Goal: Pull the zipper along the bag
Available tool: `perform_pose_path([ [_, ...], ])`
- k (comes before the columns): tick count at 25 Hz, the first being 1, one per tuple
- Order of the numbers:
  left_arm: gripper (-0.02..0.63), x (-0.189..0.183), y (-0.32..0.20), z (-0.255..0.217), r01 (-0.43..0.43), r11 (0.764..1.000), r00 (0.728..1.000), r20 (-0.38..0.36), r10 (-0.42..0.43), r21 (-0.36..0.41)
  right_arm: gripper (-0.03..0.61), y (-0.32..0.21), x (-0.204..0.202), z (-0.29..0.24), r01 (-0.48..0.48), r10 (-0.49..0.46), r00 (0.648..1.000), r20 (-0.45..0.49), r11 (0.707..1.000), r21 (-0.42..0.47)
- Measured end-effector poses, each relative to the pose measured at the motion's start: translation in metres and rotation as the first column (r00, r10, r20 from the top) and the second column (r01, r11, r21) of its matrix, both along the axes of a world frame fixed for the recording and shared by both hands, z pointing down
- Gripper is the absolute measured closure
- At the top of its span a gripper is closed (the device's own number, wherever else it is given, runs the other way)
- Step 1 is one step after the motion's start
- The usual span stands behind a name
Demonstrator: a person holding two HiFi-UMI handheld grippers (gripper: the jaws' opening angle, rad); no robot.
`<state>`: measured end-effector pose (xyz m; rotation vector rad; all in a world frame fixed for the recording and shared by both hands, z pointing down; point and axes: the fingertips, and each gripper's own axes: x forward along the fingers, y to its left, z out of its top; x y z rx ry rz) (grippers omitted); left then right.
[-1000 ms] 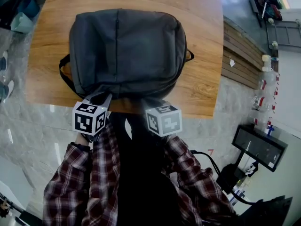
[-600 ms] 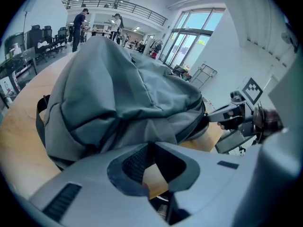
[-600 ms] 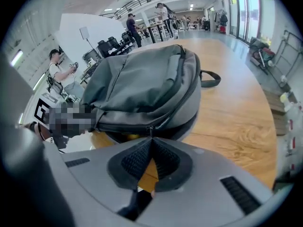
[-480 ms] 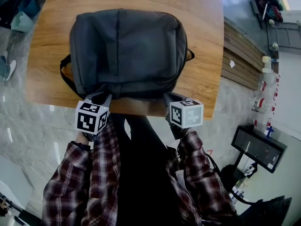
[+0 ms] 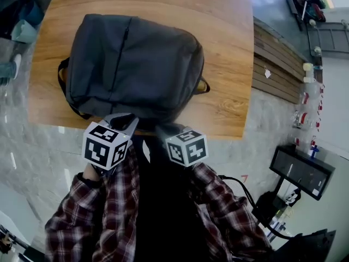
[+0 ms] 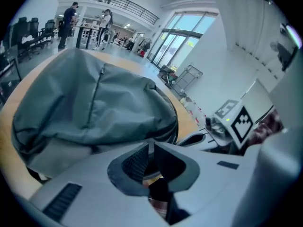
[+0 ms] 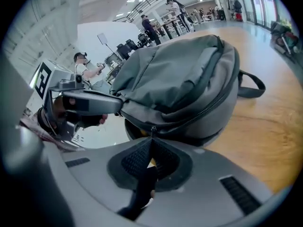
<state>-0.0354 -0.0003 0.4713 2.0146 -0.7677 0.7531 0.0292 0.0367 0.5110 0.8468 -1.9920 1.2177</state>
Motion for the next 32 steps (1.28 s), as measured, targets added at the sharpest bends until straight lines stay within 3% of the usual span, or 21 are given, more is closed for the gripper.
perform_pose_path([
  [2, 0.572, 0.011, 0.006, 0.02, -0.002, 1.0, 0.998, 0.064, 0.004, -0.026, 0.571, 0.006, -0.021, 0.0, -0.002, 0.002, 0.999, 0.032, 1.0, 0.002],
  [5, 0.572, 0.013, 0.014, 0.051, 0.045, 0.996, 0.993, 0.115, -0.035, -0.081, 0.571, 0.011, -0.034, 0.005, 0.031, -0.031, 1.0, 0.005, 1.0, 0.002],
  [8, 0.573, 0.01, 0.014, 0.059, 0.063, 0.996, 0.993, 0.104, -0.056, -0.064, 0.571, 0.011, -0.031, 0.01, 0.061, -0.062, 0.997, -0.035, 0.998, -0.014],
  [11, 0.573, 0.013, 0.015, 0.06, 0.03, 0.999, 0.991, 0.134, -0.027, -0.024, 0.571, 0.012, -0.022, 0.01, 0.122, -0.124, 0.987, -0.099, 0.992, -0.022],
  [15, 0.573, 0.013, 0.014, 0.065, 0.011, 1.0, 0.988, 0.152, -0.009, -0.015, 0.571, 0.009, -0.001, 0.004, 0.211, -0.218, 0.961, -0.171, 0.976, -0.058],
  [19, 0.574, 0.01, 0.012, 0.068, 0.005, 1.0, 0.989, 0.146, -0.001, -0.028, 0.571, -0.003, 0.038, -0.007, 0.233, -0.245, 0.944, -0.221, 0.969, -0.079],
  [28, 0.578, 0.003, 0.014, 0.073, -0.003, 0.999, 0.99, 0.143, 0.011, -0.05, 0.568, -0.066, 0.111, -0.005, 0.39, -0.341, 0.838, -0.426, 0.92, 0.032],
  [32, 0.581, 0.001, 0.016, 0.072, -0.004, 0.998, 0.991, 0.136, 0.011, -0.055, 0.56, -0.096, 0.13, 0.002, 0.367, -0.294, 0.837, -0.462, 0.927, 0.076],
])
